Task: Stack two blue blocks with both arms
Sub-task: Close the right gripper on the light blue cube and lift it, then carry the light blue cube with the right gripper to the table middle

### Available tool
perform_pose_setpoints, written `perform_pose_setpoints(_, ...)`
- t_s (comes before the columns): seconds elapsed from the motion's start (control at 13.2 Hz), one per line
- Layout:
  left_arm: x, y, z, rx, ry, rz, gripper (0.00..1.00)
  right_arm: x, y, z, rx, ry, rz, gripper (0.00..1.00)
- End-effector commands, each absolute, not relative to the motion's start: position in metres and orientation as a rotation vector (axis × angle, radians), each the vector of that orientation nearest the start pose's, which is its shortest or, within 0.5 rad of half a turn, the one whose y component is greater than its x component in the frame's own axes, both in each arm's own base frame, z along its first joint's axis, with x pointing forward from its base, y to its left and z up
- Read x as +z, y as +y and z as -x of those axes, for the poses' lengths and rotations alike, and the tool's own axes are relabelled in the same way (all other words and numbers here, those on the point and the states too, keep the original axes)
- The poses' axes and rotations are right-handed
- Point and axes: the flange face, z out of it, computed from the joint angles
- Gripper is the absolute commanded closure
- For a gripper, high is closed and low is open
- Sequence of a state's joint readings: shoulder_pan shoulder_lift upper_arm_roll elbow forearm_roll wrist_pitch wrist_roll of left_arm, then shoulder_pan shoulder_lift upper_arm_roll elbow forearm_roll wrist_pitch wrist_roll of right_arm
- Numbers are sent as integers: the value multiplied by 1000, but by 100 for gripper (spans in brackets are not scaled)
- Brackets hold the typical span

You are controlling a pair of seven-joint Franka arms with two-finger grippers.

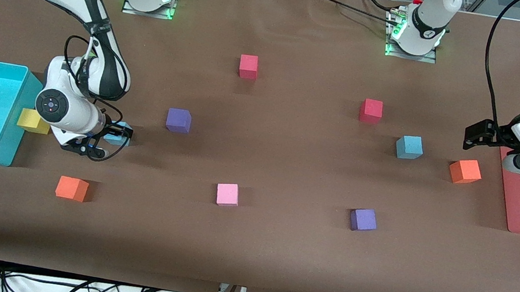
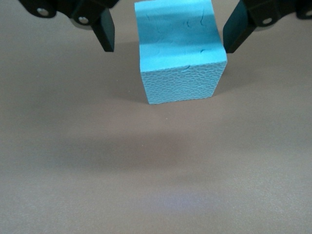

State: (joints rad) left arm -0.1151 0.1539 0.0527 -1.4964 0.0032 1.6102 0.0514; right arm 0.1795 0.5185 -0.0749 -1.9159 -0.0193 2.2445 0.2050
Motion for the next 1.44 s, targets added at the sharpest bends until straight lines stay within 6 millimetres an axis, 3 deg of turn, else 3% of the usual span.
perform_pose_setpoints(0.0,578,-38,-605,57,212,3100,0,204,62,-601,296,84,3209,5)
perform_pose_setpoints(0.15,578,-38,-605,57,212,3100,0,200,65,-599,311,70,3210,21)
perform_pose_setpoints(0.3,578,-38,-605,57,212,3100,0,199,66,-599,315,32,3208,52)
perform_pose_setpoints(0.45,578,-38,-605,57,212,3100,0,200,63,-600,310,37,3207,73)
perform_pose_setpoints(0.6,578,-38,-605,57,212,3100,0,203,69,-602,303,24,3207,85)
perform_pose_setpoints(0.68,578,-38,-605,57,212,3098,0,213,75,-608,302,20,3205,86)
perform_pose_setpoints(0.91,578,-38,-605,57,212,3098,0,276,113,-636,392,-9,3197,88)
perform_pose_setpoints(1.06,578,-38,-605,57,212,3098,0,306,138,-646,423,17,3167,88)
perform_pose_setpoints(1.36,578,-38,-605,57,212,3098,0,348,223,-642,428,2,3163,87)
